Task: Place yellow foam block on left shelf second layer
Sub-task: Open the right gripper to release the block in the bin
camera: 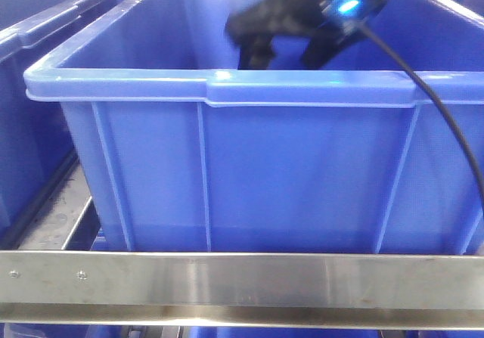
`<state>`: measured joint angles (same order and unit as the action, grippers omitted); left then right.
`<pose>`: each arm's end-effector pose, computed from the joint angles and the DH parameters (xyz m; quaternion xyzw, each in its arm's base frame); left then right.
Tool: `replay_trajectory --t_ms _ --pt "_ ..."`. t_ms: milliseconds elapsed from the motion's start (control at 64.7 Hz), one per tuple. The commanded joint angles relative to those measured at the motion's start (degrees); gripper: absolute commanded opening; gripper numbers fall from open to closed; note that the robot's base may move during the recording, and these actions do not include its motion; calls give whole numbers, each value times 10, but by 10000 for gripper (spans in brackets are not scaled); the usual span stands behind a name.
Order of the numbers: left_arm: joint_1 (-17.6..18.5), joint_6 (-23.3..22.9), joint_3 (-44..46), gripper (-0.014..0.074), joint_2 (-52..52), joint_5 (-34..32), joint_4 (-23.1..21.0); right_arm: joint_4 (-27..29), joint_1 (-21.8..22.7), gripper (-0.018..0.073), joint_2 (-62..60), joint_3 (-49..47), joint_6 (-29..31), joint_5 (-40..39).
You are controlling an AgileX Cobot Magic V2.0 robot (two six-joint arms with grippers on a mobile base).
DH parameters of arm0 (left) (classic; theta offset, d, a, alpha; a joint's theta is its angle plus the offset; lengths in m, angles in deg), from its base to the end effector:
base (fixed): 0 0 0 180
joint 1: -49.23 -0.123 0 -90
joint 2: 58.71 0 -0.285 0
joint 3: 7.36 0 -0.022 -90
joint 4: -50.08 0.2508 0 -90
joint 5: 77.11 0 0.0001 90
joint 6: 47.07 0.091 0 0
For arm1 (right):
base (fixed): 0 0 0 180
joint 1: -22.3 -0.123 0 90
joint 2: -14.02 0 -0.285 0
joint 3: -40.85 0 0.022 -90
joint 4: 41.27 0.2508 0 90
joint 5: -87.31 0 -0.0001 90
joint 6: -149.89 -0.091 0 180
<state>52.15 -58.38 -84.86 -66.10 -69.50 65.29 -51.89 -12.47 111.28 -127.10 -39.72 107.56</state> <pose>0.0562 0.0003 0.2003 0.0300 0.7201 0.0177 0.6930 0.2910 0.1950 0.2860 -0.2595 0.8650 0.0991 0.4178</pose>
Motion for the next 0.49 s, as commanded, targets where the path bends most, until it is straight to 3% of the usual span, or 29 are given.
replay_trajectory --t_ms 0,324,479 --pt "4 -2 -15 137 8 -50 1 -11 -2 520 -75 38 5 -85" --pt "4 -2 -15 137 8 -50 1 -11 -4 72 -241 180 5 -166" --pt "4 -2 -15 137 8 -50 1 -11 -3 55 -265 194 5 -163"
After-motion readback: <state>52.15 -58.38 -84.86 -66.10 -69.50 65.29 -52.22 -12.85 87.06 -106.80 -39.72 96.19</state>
